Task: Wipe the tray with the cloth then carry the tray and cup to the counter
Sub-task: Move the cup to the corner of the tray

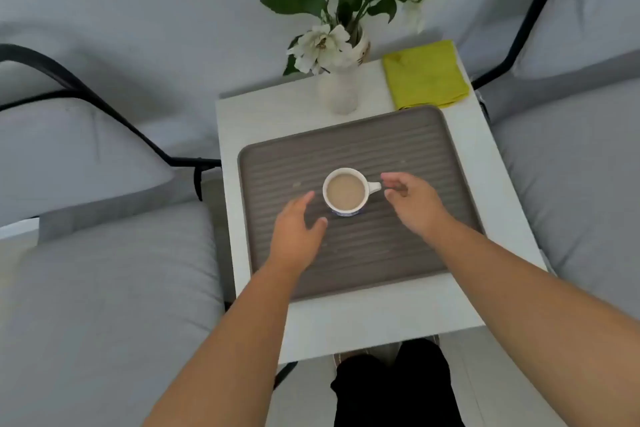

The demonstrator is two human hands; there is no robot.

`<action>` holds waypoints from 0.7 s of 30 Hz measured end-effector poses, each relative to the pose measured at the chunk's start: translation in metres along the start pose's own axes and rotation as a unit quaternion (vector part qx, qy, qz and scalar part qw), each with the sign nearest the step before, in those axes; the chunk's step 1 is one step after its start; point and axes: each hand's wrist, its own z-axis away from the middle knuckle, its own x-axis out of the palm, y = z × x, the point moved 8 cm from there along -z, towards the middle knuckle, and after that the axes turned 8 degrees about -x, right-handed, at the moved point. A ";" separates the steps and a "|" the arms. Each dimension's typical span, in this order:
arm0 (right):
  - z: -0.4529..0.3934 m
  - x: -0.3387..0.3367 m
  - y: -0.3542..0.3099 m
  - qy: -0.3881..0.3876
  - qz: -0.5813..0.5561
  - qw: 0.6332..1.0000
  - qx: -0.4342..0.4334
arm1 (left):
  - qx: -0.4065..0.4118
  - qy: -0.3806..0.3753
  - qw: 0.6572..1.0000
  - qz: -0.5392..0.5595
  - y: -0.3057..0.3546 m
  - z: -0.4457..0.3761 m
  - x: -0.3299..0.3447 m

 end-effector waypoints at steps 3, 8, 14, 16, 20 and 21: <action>-0.007 0.006 0.007 -0.008 0.016 1.000 -0.013 | 0.044 0.009 0.999 -0.011 0.001 -0.015 0.011; -0.012 0.014 0.008 -0.026 -0.026 0.999 -0.025 | 0.066 0.015 0.997 0.039 0.002 -0.025 0.022; -0.016 0.020 0.002 -0.034 -0.035 0.998 -0.050 | 0.065 0.020 0.995 0.068 -0.001 -0.035 0.024; -0.018 0.021 -0.001 -0.035 -0.034 0.998 -0.049 | 0.070 0.017 0.995 0.069 0.000 -0.037 0.022; -0.025 0.027 -0.019 -0.046 -0.045 0.997 -0.053 | 0.067 0.029 0.993 0.092 0.003 -0.038 0.005; -0.029 0.030 -0.025 -0.052 -0.046 0.996 -0.054 | 0.071 0.033 0.992 0.097 0.004 -0.038 -0.001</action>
